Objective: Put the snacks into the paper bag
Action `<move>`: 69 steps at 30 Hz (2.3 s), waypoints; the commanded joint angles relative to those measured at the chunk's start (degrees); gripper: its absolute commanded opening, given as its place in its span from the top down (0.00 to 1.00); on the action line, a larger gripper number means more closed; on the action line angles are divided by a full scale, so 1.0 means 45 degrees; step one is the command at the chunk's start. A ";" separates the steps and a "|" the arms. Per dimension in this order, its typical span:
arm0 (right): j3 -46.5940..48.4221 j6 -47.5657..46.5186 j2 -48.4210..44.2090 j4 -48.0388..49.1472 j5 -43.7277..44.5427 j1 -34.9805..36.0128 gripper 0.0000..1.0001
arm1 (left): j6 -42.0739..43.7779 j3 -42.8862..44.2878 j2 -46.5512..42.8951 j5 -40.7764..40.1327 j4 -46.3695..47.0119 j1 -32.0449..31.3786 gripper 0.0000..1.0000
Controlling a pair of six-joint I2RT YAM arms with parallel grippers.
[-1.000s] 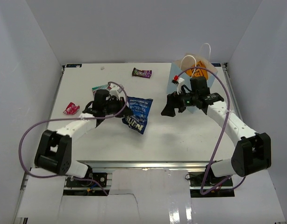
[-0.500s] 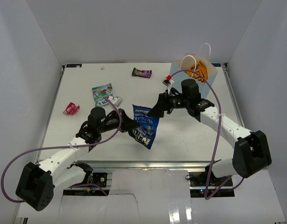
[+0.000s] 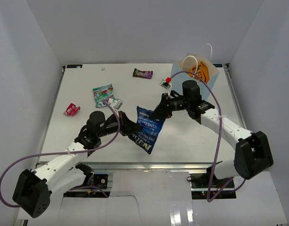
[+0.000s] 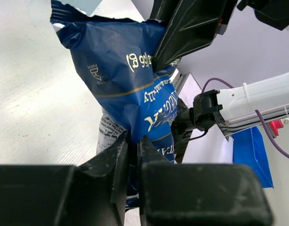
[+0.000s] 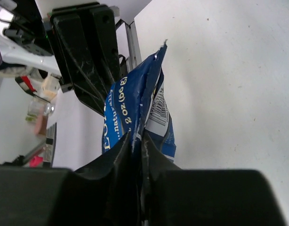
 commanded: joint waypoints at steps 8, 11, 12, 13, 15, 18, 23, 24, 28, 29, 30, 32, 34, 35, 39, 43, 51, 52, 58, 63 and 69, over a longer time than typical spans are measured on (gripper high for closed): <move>0.2916 -0.4916 -0.1186 -0.3329 -0.2386 -0.0714 0.92 | -0.0180 0.0060 -0.2576 -0.1693 -0.0226 -0.0026 0.34; 0.3859 -0.6073 -0.1441 -0.4115 -0.2110 -0.1513 0.92 | 0.0093 0.0158 -0.3418 -0.2668 -0.0989 -0.0026 0.28; 0.4423 -0.6114 -0.1500 -0.4136 -0.2110 -0.2077 0.92 | 0.0210 0.0216 -0.3943 -0.3022 -0.1785 -0.0026 0.26; 0.4738 -0.6153 -0.1539 -0.4155 -0.2052 -0.2372 0.92 | 0.0308 0.0275 -0.4180 -0.3296 -0.2218 -0.0026 0.26; 0.5750 -0.6348 -0.1618 -0.4155 -0.1858 -0.3287 0.92 | 0.0562 0.0451 -0.4823 -0.4058 -0.3483 -0.0026 0.26; 0.7524 -0.6485 -0.1559 -0.4117 -0.1487 -0.4615 0.92 | 0.0718 0.0451 -0.5411 -0.4839 -0.4834 -0.0026 0.26; 1.0963 -0.5534 -0.0740 -0.3165 -0.0414 -0.6841 0.92 | 0.0310 -0.0230 -0.6759 -0.5231 -0.5640 -0.0026 0.25; 1.1320 -0.5180 -0.0603 -0.2812 -0.0237 -0.7080 0.92 | 0.0212 -0.0368 -0.6973 -0.5271 -0.5660 -0.0007 0.25; 1.3016 -0.4142 0.0546 -0.1793 0.1265 -0.7979 0.92 | -0.0101 -0.0760 -0.7677 -0.5408 -0.5679 -0.0026 0.25; 1.3312 -0.4122 0.0763 -0.1754 0.1984 -0.8174 0.92 | -0.0140 -0.0799 -0.7795 -0.5408 -0.5699 -0.0026 0.25; 1.3605 -0.4218 0.0978 -0.1734 0.2320 -0.8253 0.92 | -0.0179 -0.0818 -0.7834 -0.5408 -0.5718 -0.0026 0.25; 1.4212 -0.4433 0.1564 -0.1694 0.3217 -0.8371 0.92 | -0.0199 -0.0819 -0.7893 -0.5408 -0.5874 -0.0026 0.25; 1.4234 -0.4881 0.1935 -0.1695 0.3785 -0.8371 0.92 | -0.0180 -0.0760 -0.7932 -0.5427 -0.5953 -0.0026 0.25; 1.4137 -0.5348 0.2034 -0.1656 0.3924 -0.8352 0.92 | -0.0180 -0.0760 -0.7991 -0.5447 -0.5992 -0.0026 0.25; 1.3433 -0.6366 0.2346 -0.1500 0.4744 -0.8371 0.92 | -0.0199 -0.0799 -0.8108 -0.5506 -0.6109 -0.0026 0.25; 1.2809 -0.6738 0.2562 -0.1577 0.4648 -0.8352 0.92 | -0.0199 -0.0819 -0.8089 -0.5545 -0.6070 -0.0026 0.25; 0.9472 -0.7909 0.2075 -0.2553 0.4803 -0.7865 0.92 | -0.0082 -0.0858 -0.7679 -0.5525 -0.5856 -0.0007 0.24; 0.9042 -0.8104 0.1958 -0.2651 0.5133 -0.7631 0.92 | -0.0101 -0.0858 -0.7563 -0.5525 -0.5817 -0.0026 0.24; 0.6910 -0.9510 0.1351 -0.3353 0.5780 -0.7024 0.92 | -0.0004 -0.0857 -0.7308 -0.5564 -0.5699 -0.0026 0.20; 0.7201 -1.0916 0.2306 -0.5419 0.5956 -0.6536 0.92 | 0.0016 -0.0897 -0.6840 -0.5681 -0.5349 -0.0026 0.17; 0.8179 -1.1758 0.3792 -0.7592 0.6092 -0.5814 0.92 | 0.0035 -0.0585 -0.5572 -0.5740 -0.5055 -0.0026 0.17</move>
